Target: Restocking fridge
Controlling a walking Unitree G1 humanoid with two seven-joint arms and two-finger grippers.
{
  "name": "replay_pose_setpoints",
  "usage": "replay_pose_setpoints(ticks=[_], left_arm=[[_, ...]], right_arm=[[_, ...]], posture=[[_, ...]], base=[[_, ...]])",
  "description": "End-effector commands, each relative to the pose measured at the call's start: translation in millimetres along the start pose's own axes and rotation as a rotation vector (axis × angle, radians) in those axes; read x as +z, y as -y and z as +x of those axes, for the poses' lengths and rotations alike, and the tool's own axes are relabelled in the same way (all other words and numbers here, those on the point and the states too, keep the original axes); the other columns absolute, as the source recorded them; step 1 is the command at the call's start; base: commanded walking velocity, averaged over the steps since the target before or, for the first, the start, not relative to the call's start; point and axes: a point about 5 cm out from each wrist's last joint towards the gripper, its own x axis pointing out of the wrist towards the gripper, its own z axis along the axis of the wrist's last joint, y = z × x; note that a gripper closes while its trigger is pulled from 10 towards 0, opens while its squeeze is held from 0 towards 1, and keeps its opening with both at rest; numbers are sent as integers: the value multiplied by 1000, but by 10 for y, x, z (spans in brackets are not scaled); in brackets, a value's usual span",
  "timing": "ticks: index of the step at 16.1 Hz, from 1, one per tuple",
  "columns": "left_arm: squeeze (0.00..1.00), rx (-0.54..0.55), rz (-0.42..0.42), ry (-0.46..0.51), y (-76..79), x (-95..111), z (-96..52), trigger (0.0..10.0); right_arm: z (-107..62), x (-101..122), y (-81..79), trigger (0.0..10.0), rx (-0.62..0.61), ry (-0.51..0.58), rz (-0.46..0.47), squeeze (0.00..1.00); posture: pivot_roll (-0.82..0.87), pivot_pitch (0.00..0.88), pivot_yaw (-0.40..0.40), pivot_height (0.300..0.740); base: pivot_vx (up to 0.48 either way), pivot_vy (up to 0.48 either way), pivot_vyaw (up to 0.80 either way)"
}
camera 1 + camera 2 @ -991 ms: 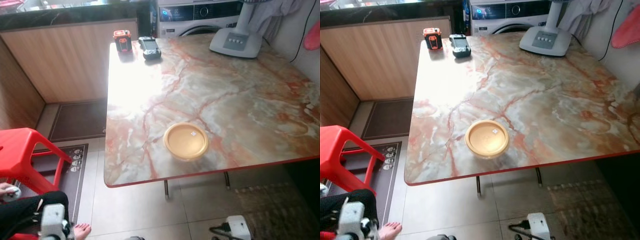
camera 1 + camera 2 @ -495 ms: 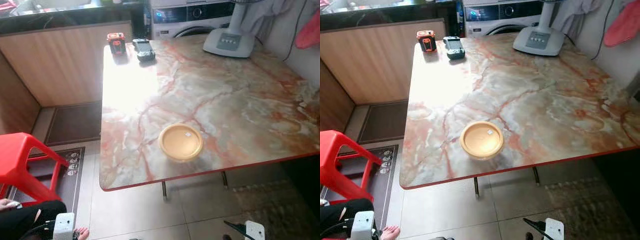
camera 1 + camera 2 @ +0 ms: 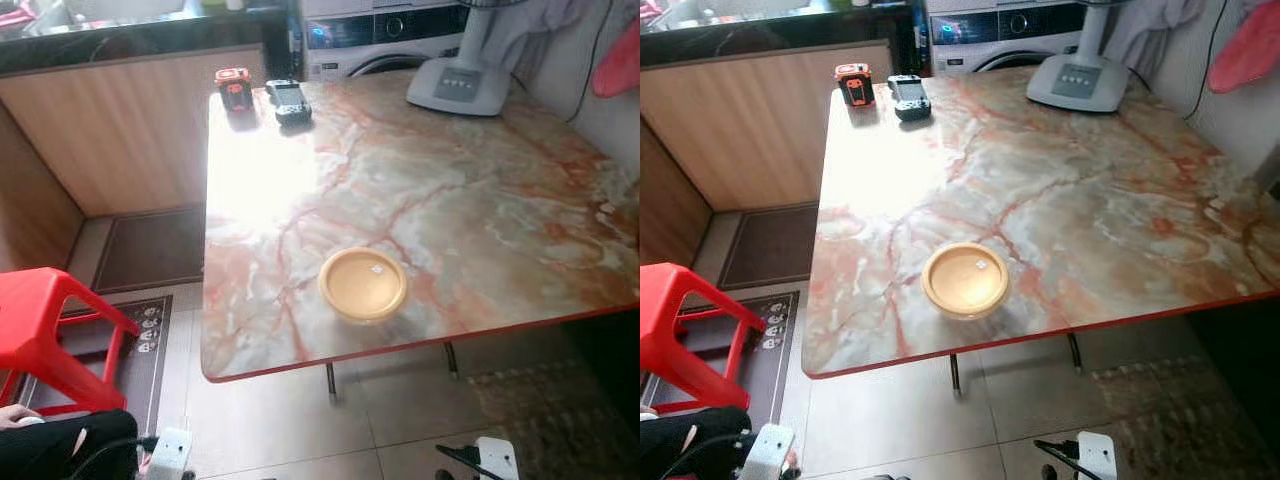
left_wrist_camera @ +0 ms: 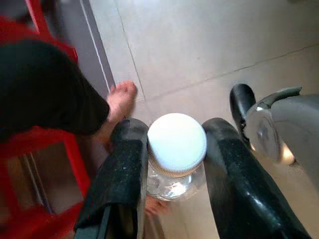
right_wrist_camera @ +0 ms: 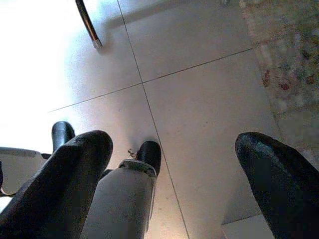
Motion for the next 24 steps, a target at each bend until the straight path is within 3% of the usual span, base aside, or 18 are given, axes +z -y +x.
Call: replay_pose_setpoints(ticks=[1, 4, 10, 20, 24], left_arm=[[0, 8, -5, 12, -34, -7, -7, 10000], [0, 25, -7, 36, -68, 14, -10, 10000], [0, 116, -163, -15, -127, -134, -47, 10000], [0, 161, -225, -35, -293, -207, -82, 10000], [0, 183, -254, -42, -335, -231, -93, 10000]], right_arm=[[-7, -44, 0, 10000, 0, -13, 9, 0], [-8, -51, 3, 10000, 2, -16, 17, 0], [-14, -77, 2, 10000, -2, -16, 39, 0], [-12, -56, 34, 10000, -32, -16, 50, 0], [-13, -62, 38, 10000, -40, -23, 51, 0]], posture=[[170, 64, 39, 740], [174, 77, 35, 740], [180, 88, 46, 740], [157, 98, 51, 740], [167, 77, 47, 740]], base=[[0, 0, 0], [0, 0, 0], [0, 48, 0], [0, 299, 0], [0, 0, 0]])
